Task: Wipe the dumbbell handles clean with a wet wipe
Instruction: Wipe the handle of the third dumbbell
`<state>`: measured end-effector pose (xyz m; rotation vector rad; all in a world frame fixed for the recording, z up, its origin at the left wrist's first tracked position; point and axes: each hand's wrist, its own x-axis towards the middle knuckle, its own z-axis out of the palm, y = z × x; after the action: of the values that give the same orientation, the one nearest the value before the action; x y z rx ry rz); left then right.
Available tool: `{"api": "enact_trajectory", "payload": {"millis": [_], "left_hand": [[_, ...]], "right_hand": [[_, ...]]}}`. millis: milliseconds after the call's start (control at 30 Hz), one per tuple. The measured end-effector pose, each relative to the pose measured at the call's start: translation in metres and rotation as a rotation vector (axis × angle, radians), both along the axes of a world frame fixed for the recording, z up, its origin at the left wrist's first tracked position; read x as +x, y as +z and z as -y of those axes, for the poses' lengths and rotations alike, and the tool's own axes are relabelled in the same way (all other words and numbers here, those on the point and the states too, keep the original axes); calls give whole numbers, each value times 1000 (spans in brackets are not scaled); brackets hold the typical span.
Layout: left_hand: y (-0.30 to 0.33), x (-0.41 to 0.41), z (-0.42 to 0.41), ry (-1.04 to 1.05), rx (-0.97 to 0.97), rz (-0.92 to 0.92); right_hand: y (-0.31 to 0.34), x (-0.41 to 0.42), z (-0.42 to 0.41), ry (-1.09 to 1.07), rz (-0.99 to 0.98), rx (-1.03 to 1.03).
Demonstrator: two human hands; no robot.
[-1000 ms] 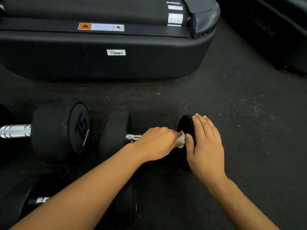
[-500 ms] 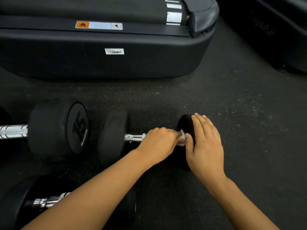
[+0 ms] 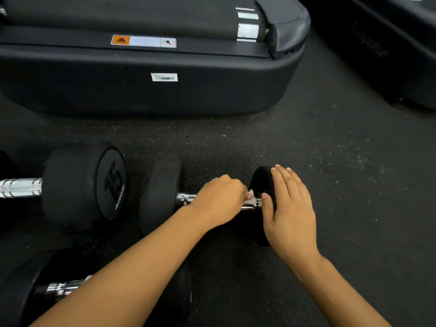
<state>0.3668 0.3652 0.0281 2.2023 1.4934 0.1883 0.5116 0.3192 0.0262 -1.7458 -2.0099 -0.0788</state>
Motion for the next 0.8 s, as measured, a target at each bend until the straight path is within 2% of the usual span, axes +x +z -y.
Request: {"api": "enact_trajectory", "payload": {"millis": [67,133,200,300,367,667,800], "left_hand": [[0,5,12,-48,160,-114],[4,15,18,-113,252,-154],[7,18,8,-82,177,-135],[3,10,-8,41,-91,-39],[1,14,-10,62,-125,-25],[-19,-9,22,-86,198,34],[-27,-12,22,-127,458,93]], "right_hand": [[1,1,-1,4,2,5],[1,0,-1,-1,10,7],[1,0,0,-8,12,4],[1,0,0,-10,11,-4],[1,0,0,-7,14,-6],[0,0,0,-3,11,-2],[-1,1,-2,-5,13,3]]}}
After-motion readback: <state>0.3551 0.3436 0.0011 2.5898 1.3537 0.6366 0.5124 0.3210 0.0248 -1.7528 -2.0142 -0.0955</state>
